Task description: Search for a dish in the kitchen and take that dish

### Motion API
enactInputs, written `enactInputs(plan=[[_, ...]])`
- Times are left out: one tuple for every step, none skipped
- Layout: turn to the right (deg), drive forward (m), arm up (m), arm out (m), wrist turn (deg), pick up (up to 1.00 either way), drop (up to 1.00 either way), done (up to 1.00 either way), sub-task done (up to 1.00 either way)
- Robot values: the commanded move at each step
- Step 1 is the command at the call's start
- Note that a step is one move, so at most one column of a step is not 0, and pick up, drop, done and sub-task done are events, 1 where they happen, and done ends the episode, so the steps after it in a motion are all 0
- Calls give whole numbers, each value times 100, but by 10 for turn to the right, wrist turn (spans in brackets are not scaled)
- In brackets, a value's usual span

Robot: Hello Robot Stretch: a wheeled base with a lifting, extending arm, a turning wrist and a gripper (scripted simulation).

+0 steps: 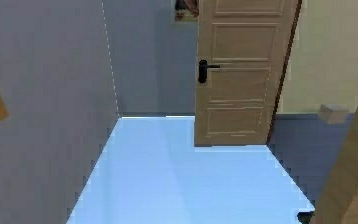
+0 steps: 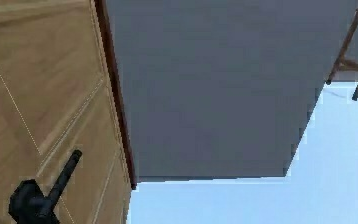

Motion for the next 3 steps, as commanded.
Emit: enactInputs(plan=[[-30, 0, 0, 0, 0, 0, 0, 0, 0], [0, 75, 0, 0, 0, 0, 0, 0, 0], [450, 0, 0, 0, 0, 0, 0, 0, 0]])
